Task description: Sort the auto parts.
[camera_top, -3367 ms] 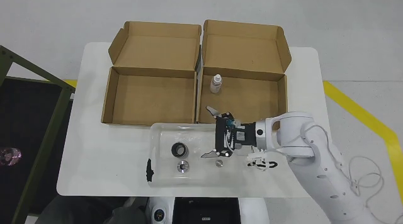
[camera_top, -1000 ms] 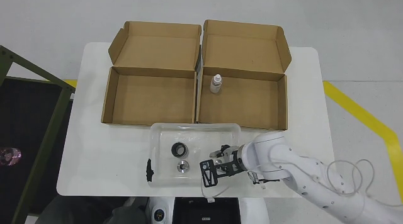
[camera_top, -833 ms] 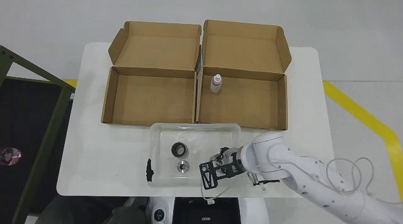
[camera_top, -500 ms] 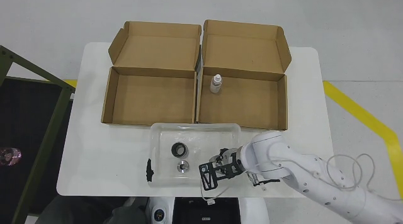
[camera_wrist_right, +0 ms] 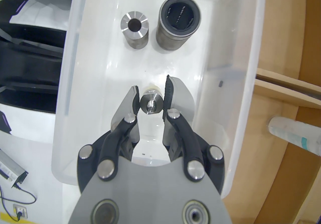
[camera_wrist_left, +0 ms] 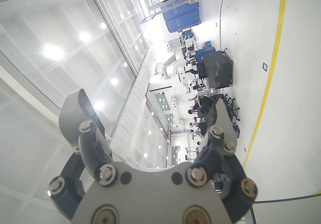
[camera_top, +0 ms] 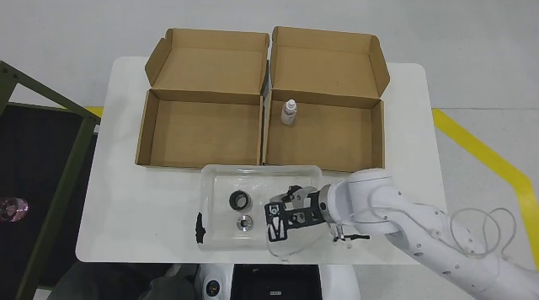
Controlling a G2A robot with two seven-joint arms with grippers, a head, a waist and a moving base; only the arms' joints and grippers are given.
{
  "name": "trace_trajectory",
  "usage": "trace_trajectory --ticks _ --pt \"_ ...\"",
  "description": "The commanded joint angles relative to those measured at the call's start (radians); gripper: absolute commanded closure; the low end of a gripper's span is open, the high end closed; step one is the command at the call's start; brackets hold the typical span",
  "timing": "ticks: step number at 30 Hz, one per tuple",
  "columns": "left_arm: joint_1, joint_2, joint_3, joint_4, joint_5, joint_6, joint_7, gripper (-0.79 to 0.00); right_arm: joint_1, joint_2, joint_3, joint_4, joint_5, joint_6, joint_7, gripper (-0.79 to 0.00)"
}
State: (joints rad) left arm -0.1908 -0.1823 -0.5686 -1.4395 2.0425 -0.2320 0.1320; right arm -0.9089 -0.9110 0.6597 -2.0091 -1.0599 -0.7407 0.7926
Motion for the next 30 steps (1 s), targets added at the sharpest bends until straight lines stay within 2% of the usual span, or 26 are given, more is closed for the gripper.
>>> trace_trajectory --ticks 1,17,30 --pt "0.0 0.0 0.0 0.0 0.0 0.0 0.0 -0.785 -0.013 0.003 0.019 -0.001 -0.017 0.012 -0.04 0.0" --pt "0.0 0.0 0.0 0.0 0.0 0.0 0.0 -0.785 -0.108 0.028 0.179 -0.013 -0.106 0.076 -0.26 0.0" --pt "0.0 0.0 0.0 0.0 0.0 0.0 0.0 -0.785 -0.093 0.02 0.25 0.045 -0.141 0.114 -0.35 0.0"
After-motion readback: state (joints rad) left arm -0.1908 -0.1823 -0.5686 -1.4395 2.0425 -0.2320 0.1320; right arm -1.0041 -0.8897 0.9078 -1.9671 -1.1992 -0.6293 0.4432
